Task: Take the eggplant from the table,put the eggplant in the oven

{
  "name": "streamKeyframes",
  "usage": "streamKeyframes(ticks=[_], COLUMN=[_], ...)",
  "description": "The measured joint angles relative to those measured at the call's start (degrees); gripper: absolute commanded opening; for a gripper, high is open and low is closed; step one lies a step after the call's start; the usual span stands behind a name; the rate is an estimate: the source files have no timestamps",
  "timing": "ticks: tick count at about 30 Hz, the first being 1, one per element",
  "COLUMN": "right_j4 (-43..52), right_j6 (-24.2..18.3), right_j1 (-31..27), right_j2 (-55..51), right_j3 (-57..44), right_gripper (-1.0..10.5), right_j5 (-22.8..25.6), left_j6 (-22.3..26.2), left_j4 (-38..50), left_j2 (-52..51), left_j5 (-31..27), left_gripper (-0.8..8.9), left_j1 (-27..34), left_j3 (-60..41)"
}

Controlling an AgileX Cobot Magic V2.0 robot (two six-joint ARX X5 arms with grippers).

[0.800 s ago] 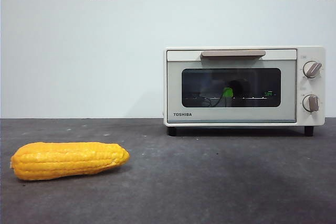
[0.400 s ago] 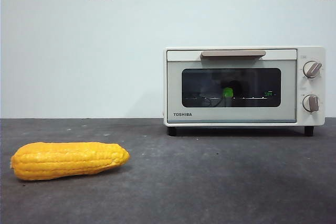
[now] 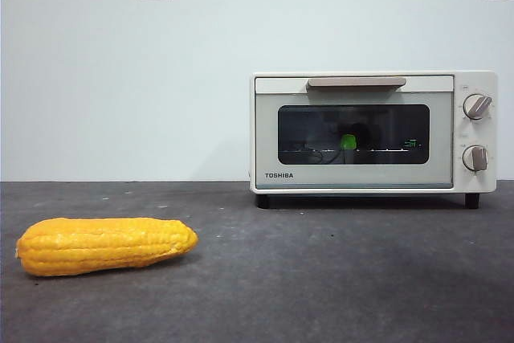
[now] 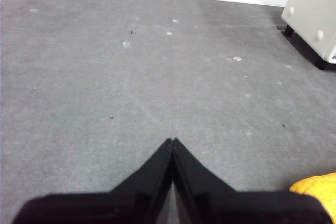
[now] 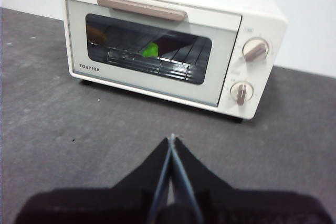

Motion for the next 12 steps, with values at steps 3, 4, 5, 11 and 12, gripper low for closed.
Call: streamKeyframes(ticks=[3, 4, 5, 11, 12], right_j4=[0.15, 0.13, 0.11, 4.28, 5.31], right_j6=[2.40, 3.17, 4.20, 9.22, 9.99], right_j1=[0.00, 0.00, 0.00, 0.00, 0.00], right_j2=[0.00, 0.00, 0.00, 0.00, 0.00], right_j3=[-2.05, -2.69, -3.48, -8.44, -9.18], right_gripper=[0.0, 0.0, 0.0, 0.0, 0.0], right_j5=[0.04, 0.04, 0.04, 0.04, 0.04], left_j6=[0.02, 0.00, 0.00, 0.02, 0.00], left_j4=[0.00, 0.00, 0.00, 0.00, 0.00], left_j2=[0.00, 0.00, 0.00, 0.00, 0.00], left_j5=[0.00, 0.00, 0.00, 0.00, 0.00], left_gripper=[-0.03, -0.03, -0.03, -0.03, -0.03], left_j1=[0.00, 0.00, 0.00, 0.00, 0.00], left_j3=[0.00, 0.00, 0.00, 0.00, 0.00])
